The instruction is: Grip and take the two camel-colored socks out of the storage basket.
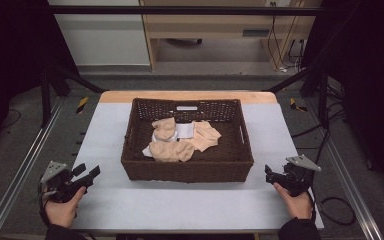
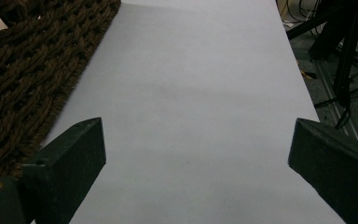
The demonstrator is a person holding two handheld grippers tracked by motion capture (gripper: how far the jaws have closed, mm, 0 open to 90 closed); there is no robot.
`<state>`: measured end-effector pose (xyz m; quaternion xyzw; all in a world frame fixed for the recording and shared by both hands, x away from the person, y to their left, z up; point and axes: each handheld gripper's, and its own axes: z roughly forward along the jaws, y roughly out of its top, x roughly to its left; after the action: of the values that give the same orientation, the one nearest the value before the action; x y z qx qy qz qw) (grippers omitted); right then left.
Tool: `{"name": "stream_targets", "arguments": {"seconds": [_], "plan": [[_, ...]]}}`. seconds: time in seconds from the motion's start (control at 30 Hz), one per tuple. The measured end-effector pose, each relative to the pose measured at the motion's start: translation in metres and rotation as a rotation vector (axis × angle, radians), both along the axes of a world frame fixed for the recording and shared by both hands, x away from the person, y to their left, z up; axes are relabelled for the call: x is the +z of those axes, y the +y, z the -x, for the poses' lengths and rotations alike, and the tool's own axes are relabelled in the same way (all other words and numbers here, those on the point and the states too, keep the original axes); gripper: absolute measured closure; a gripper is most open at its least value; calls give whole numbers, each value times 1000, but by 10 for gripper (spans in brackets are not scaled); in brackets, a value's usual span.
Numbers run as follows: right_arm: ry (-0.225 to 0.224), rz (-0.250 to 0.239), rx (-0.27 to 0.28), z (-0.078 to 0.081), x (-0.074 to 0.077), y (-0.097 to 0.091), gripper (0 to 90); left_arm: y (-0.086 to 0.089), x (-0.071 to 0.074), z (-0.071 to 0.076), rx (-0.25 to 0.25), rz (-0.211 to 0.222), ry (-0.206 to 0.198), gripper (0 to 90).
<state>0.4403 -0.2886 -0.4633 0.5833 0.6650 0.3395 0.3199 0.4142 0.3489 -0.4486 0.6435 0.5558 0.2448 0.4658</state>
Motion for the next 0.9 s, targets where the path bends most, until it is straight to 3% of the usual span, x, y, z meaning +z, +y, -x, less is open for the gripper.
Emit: {"name": "stream_targets", "arguments": {"seconds": [0.27, 0.6, 0.9], "plan": [[-11, 4, -5, 2, 1, 0, 41, -4, 7, 0, -22, -14, -17, 391], [-18, 6, -9, 2, 2, -2, 42, -8, 20, -5, -34, 6, -28, 387], [-21, 6, -19, 3, 3, -3, 42, -15, 43, -13, -56, 27, -69, 376]]}}
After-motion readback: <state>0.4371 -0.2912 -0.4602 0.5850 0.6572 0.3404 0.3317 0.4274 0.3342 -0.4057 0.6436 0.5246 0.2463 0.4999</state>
